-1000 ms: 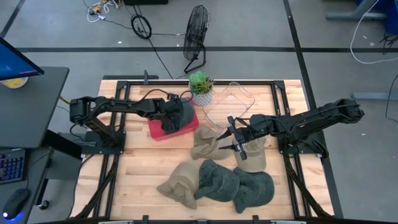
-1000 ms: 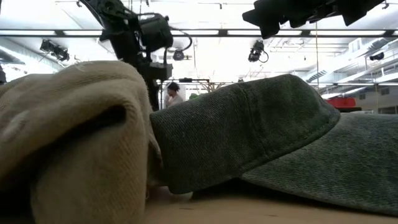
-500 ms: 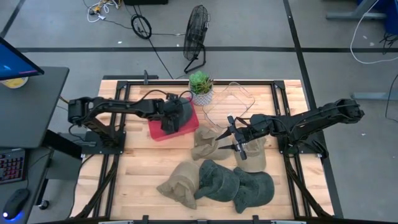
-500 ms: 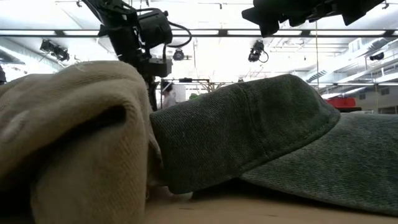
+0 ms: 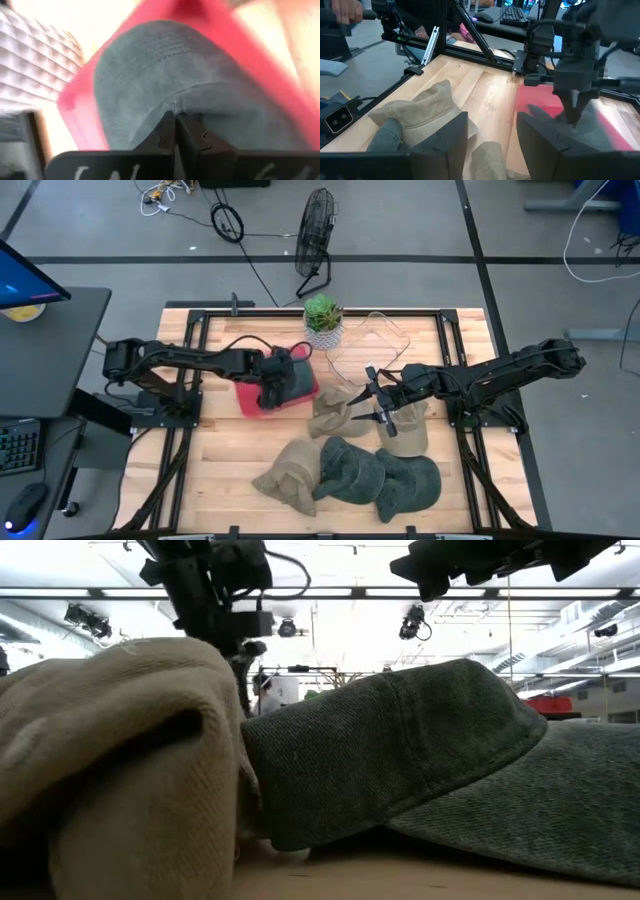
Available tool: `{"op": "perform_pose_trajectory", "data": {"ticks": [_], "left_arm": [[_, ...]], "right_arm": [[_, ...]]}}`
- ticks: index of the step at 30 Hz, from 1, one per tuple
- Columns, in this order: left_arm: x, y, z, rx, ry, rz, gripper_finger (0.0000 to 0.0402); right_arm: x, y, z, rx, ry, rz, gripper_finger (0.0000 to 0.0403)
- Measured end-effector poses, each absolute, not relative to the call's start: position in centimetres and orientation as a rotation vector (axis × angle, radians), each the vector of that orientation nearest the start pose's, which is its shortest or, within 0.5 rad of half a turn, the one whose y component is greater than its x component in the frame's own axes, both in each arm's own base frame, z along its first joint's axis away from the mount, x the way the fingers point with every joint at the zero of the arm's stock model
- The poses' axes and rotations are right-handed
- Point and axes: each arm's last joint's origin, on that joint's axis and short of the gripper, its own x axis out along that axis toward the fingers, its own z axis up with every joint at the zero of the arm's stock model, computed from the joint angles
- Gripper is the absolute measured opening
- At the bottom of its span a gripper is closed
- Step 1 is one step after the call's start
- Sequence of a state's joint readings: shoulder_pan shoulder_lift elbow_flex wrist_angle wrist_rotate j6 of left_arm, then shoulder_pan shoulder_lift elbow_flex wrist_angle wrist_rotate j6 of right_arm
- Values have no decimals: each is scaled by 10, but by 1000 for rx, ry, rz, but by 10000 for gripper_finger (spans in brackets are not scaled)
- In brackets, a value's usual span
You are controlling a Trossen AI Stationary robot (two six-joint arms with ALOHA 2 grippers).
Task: Pick & Place hat
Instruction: Put the top blue cap into the red bin, then put the left blue cap into the red bin
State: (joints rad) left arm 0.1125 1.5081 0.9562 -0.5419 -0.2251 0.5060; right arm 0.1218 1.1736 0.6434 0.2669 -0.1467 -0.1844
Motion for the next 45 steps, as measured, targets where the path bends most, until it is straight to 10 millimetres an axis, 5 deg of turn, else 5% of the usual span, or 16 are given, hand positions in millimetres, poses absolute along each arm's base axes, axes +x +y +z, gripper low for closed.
{"op": "perform_pose_trajectory", "data": {"ticks": [11,21,28,33,39,45], "left_arm": [[286,63,183,338,1262,184,36],[282,80,185,395,1276,372,134],[278,52,217,396,1120,357,182],[264,24,252,341,941,344,183],[247,-3,279,277,793,277,177],[243,-20,284,250,749,234,177]], "right_arm": [[250,35,250,-179,239,290,174],[250,35,250,-136,237,285,174],[259,42,270,-124,312,304,174],[274,73,275,-190,448,422,174],[295,117,243,-208,627,559,174],[306,141,206,-138,765,625,174]]}}
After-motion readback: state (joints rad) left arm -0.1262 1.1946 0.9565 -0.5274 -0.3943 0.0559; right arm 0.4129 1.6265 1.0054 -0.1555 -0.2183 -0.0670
